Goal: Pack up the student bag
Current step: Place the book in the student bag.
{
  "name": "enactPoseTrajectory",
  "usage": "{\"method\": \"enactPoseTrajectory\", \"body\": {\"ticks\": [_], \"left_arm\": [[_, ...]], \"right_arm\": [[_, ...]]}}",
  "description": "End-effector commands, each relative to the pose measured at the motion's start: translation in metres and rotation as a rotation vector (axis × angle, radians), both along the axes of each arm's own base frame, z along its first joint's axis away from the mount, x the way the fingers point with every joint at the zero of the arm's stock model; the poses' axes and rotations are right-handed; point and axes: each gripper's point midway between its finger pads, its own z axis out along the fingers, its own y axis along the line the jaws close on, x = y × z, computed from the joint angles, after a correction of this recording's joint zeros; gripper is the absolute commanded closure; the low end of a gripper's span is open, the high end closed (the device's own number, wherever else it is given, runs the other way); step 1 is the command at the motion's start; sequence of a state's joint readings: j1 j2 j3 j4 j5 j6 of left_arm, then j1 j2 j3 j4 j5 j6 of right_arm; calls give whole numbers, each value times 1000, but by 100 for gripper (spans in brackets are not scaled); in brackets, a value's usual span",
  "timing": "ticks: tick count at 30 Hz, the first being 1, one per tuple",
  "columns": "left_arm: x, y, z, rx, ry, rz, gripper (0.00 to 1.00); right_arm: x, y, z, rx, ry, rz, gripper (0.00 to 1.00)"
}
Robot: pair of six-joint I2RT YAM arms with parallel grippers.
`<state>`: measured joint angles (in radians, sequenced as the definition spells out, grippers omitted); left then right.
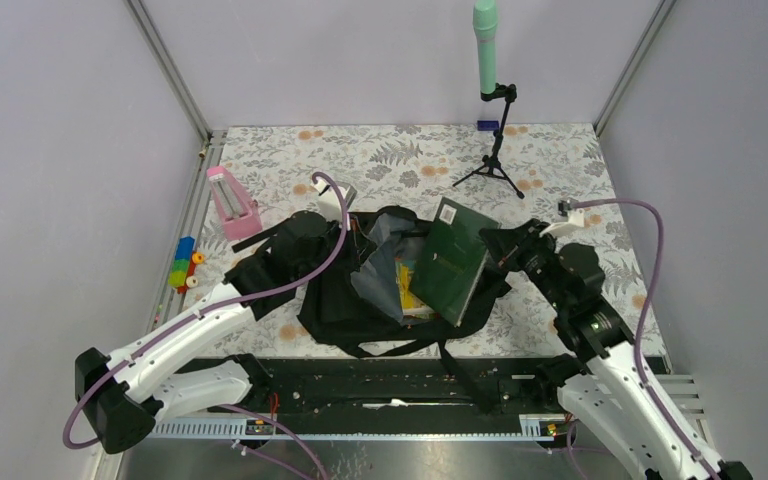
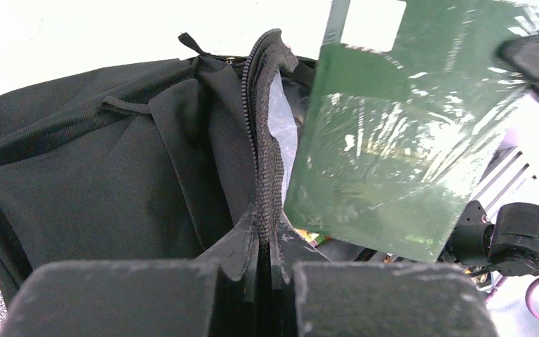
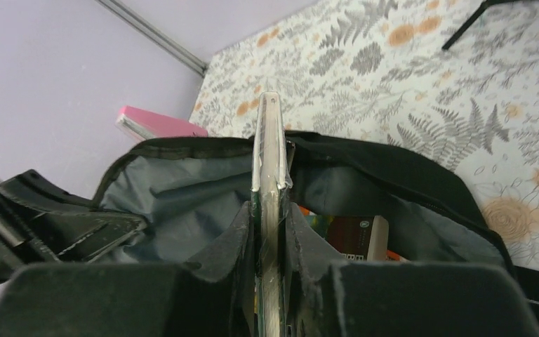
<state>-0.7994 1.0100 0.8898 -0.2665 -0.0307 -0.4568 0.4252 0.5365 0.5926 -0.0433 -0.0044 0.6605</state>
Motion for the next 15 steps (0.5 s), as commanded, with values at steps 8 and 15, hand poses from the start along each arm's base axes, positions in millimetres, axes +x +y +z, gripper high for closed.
{"method": "enactPoseTrajectory", "body": {"ticks": [8, 15], "left_arm": [[0, -5, 46, -79, -85, -29, 100], [-3, -23, 73, -117, -116, -118, 100]], "right_arm": [[6, 30, -44, 40, 215, 104, 100], [12, 34, -86, 65, 324, 82, 100]]}}
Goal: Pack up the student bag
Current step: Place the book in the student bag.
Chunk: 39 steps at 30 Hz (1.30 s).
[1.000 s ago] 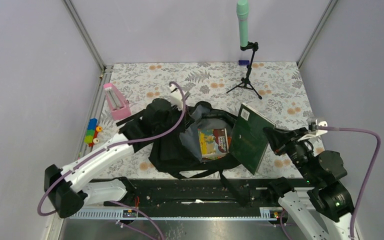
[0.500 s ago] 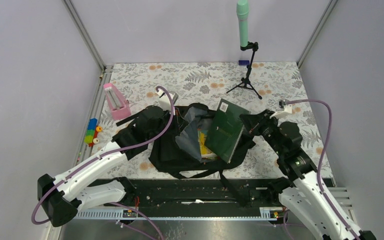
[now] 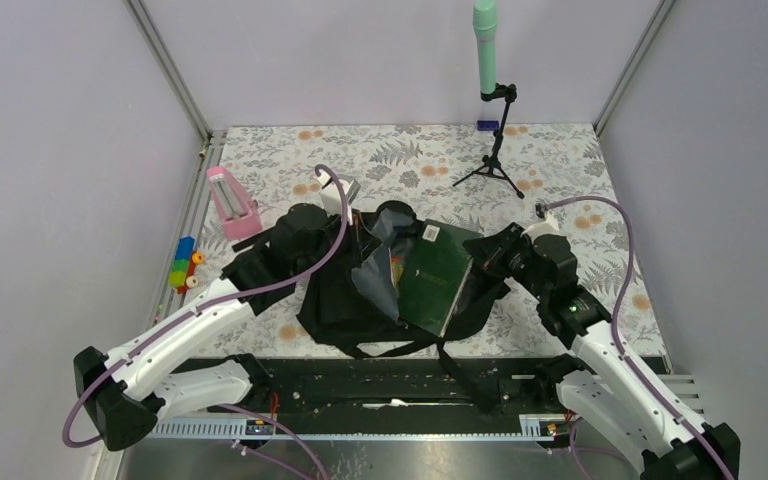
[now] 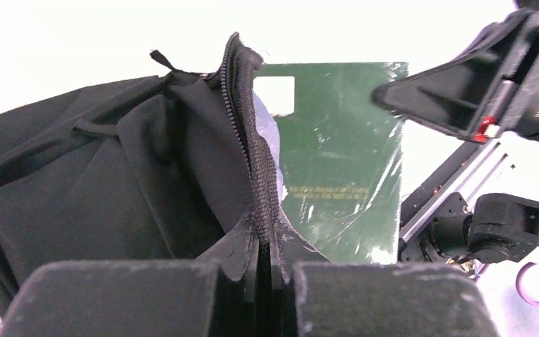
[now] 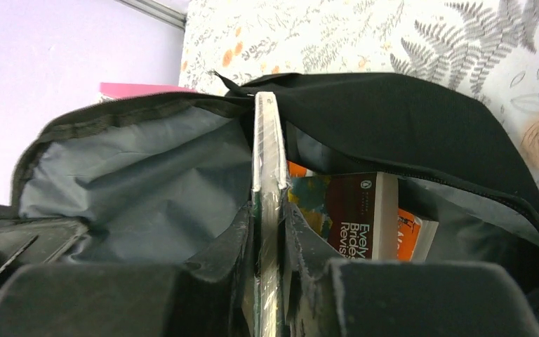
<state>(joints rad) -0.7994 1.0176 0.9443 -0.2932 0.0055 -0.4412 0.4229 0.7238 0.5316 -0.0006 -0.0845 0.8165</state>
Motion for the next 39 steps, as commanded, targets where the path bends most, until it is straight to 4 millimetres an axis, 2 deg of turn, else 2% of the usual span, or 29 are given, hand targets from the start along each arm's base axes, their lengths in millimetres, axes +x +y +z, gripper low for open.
{"method": "enactPoseTrajectory", "body": {"ticks": [1, 6, 9, 13, 16, 21, 24, 26, 29, 33, 36, 37, 39], "left_arm": [[-1, -20, 57, -106, -98, -93, 100], [-2, -35, 66, -131, -102, -158, 100], [-2, -43, 62, -139, -88, -184, 100], [1, -44, 53, -113, -72, -178, 100], [0, -43, 53, -103, -83, -189, 100], [-8, -47, 56, -126, -76, -234, 100], [-12, -47, 58, -139, -70, -248, 100], [-15, -47, 57, -147, -61, -256, 100], [-19, -49, 54, -158, -38, -268, 100], [-28, -51, 52, -187, -2, -295, 100], [-33, -51, 48, -211, 23, -306, 100], [-34, -51, 46, -214, 30, -306, 100], [-36, -50, 42, -213, 43, -303, 100]], "right_arm": [[1, 10, -25, -7, 75, 43, 100], [13, 24, -37, -45, 132, 79, 100], [19, 36, -46, -45, 157, 85, 100], [20, 63, -38, -19, 132, 116, 100], [22, 76, -35, -7, 114, 106, 100], [37, 86, -54, -59, 82, 25, 100], [43, 108, -58, -61, 51, 27, 100], [48, 126, -52, -53, 21, 32, 100], [52, 143, -59, -91, -17, 10, 100], [72, 134, -74, -129, -51, -108, 100], [84, 130, -76, -164, -101, -159, 100], [86, 131, -76, -182, -115, -159, 98], [88, 133, -75, -229, -133, -133, 82]]}}
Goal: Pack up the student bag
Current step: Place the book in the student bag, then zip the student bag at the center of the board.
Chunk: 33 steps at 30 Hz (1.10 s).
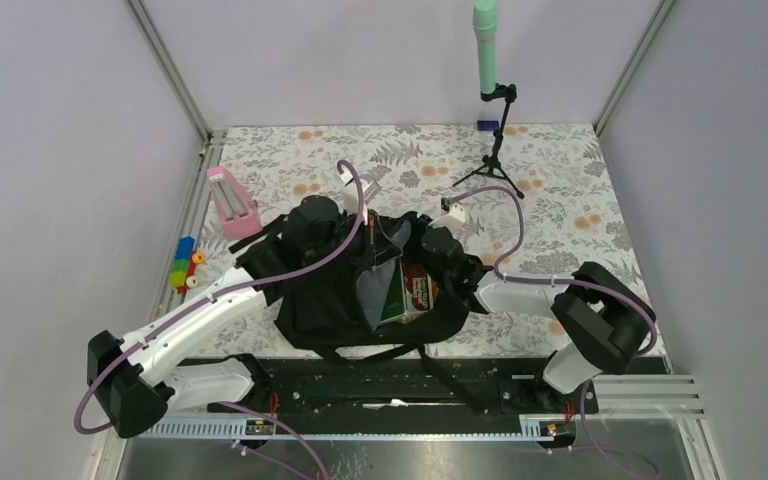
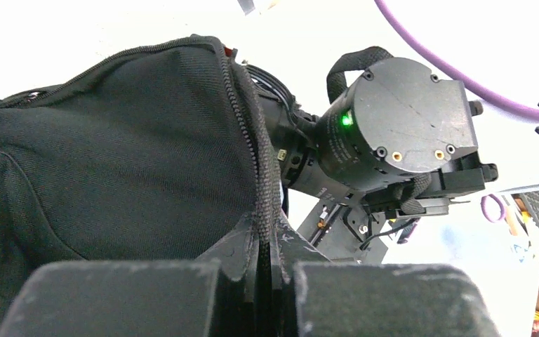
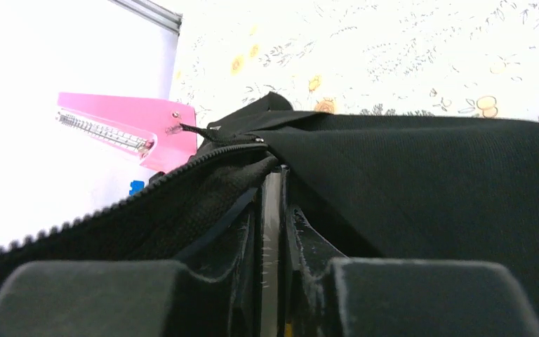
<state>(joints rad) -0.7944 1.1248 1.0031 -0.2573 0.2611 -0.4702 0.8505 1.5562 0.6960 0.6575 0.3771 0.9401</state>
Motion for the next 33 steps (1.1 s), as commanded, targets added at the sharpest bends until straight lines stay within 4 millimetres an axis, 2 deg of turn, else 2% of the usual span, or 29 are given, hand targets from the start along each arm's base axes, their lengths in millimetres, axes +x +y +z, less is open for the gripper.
{"method": "enactPoseTrajectory", "body": {"ticks": [1, 4, 6, 8, 10, 15, 18, 20, 22, 24, 27, 30, 32, 33], "left_arm": [[-16, -8, 37, -146, -35, -67, 100], [-14, -4, 31, -133, -38, -41, 100], [-9, 0, 26, -117, -46, -7, 100], [-7, 1, 22, -103, -47, 3, 100], [-7, 2, 20, -88, -51, -2, 100], [-2, 2, 6, -14, -60, 13, 99], [0, -2, -16, 48, -52, 48, 99], [-2, -9, -34, 94, -36, 62, 98], [-3, -20, -48, 125, -27, 85, 94], [-6, -36, -57, 119, 0, 92, 84], [-17, -69, -61, 72, 57, 58, 58], [-40, -104, -57, 71, 65, -14, 32], [-51, -116, -52, 122, 7, -28, 19], [-56, -115, -53, 164, -14, -32, 11]], "right_arm": [[20, -19, -4, -246, -116, -71, 67], [11, -37, -8, -332, -111, -74, 45], [4, -57, -12, -400, -105, -100, 36], [-1, -85, -16, -501, -91, -157, 30], [-8, -104, -13, -559, -91, -163, 26], [-21, -131, -2, -623, -73, -99, 22], [-31, -149, 12, -657, -74, -83, 20], [-37, -158, 22, -637, -67, -59, 14], [-46, -168, 22, -603, -21, -19, 13], [-55, -170, 30, -547, -12, 27, 12], [-72, -171, 49, -516, -41, 92, 5], [-85, -179, 69, -516, -57, 97, 1], [-89, -186, 79, -540, -62, 94, 0], [-89, -188, 84, -555, -65, 96, 0]]}}
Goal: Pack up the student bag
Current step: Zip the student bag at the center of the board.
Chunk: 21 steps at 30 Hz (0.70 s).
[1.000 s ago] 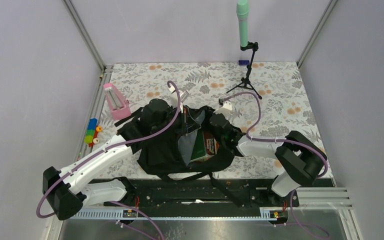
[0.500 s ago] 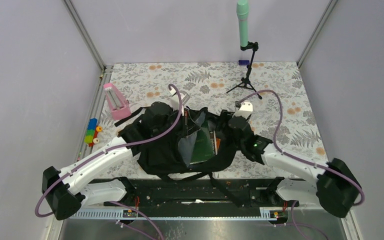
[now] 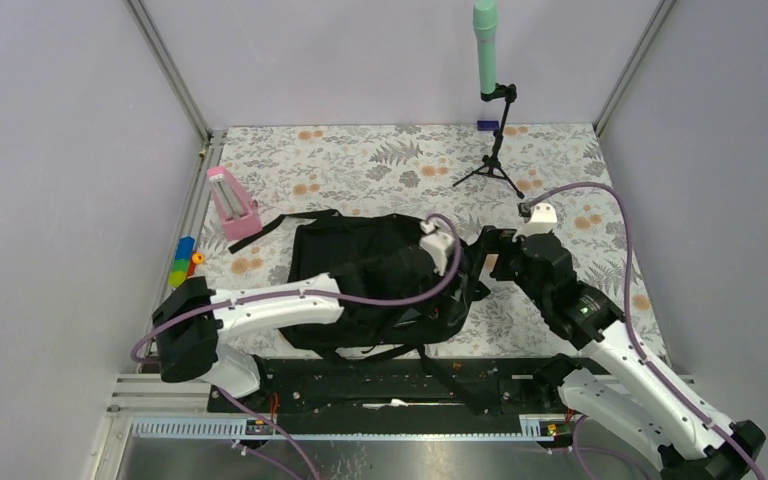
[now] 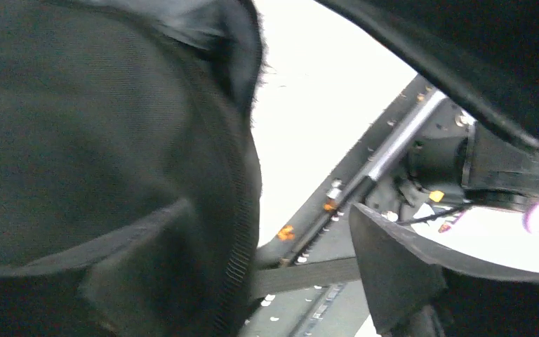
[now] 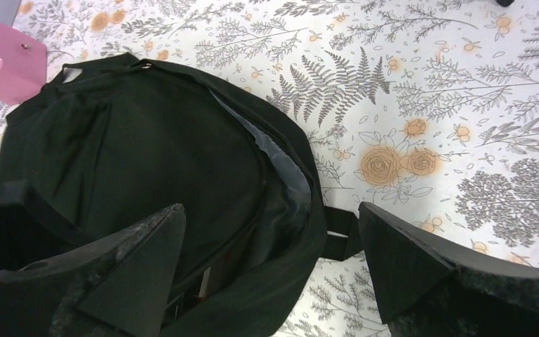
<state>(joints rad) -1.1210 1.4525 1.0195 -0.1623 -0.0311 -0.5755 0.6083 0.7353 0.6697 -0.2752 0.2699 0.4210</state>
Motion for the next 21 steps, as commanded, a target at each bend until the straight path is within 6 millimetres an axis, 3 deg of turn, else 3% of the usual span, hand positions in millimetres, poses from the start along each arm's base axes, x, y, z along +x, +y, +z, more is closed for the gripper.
{"method": "enactPoseTrajectory", "body": {"ticks": [1, 2, 6, 7, 12, 17, 21], "left_arm": [[-17, -28, 51, -22, -134, -25, 8], [-17, -24, 57, -7, -154, -20, 2], [-13, 11, 86, 19, -237, 11, 1], [-14, 23, 102, 3, -267, 16, 1], [-1, 81, 126, 37, -316, 72, 1], [48, 143, 111, 141, -253, 173, 1], [98, 172, 91, 277, -266, 223, 1]], "right_arm": [[-13, -7, 29, -56, 3, 50, 0], [-12, -9, 34, -70, 4, 45, 0], [-4, -8, 56, -88, -5, 46, 0], [-2, -5, 62, -80, -11, 53, 0], [2, 18, 82, -26, -19, 138, 4], [7, 54, 84, 33, 41, 255, 15], [30, 91, 76, 36, 46, 336, 16]]}}
